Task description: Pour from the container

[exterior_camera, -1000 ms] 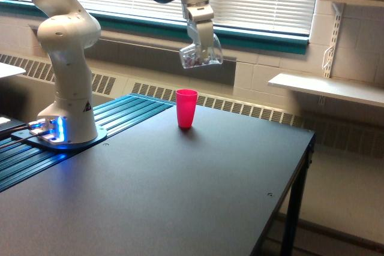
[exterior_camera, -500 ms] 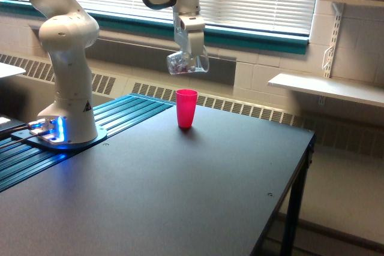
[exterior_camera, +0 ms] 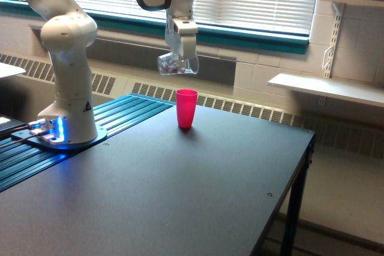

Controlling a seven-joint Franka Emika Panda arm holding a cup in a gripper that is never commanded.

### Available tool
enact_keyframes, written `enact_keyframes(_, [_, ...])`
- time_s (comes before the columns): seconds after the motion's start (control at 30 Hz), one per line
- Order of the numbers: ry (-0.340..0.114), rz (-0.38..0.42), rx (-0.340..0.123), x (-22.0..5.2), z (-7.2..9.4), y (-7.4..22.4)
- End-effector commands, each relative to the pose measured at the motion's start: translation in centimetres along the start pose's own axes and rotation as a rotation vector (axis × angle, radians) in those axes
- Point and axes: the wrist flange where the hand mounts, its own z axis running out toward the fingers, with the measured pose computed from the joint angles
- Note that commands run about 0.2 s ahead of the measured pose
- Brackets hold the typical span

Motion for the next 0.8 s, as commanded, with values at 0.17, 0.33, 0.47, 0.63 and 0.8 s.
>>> enact_keyframes(0.17, [-0.028,-0.026,-0.006,-1.7,0.3,-0.7])
enact_keyframes(0.33, [-0.059,0.0,-0.02,-1.8,0.9,-0.2])
enact_keyframes(0.47, [-0.074,0.02,-0.028,-1.8,1.4,-0.1])
enact_keyframes(0.63, [-0.087,0.017,-0.038,-1.8,2.0,-0.4])
enact_keyframes(0.8, [-0.096,0.017,-0.052,-1.7,2.6,-0.8])
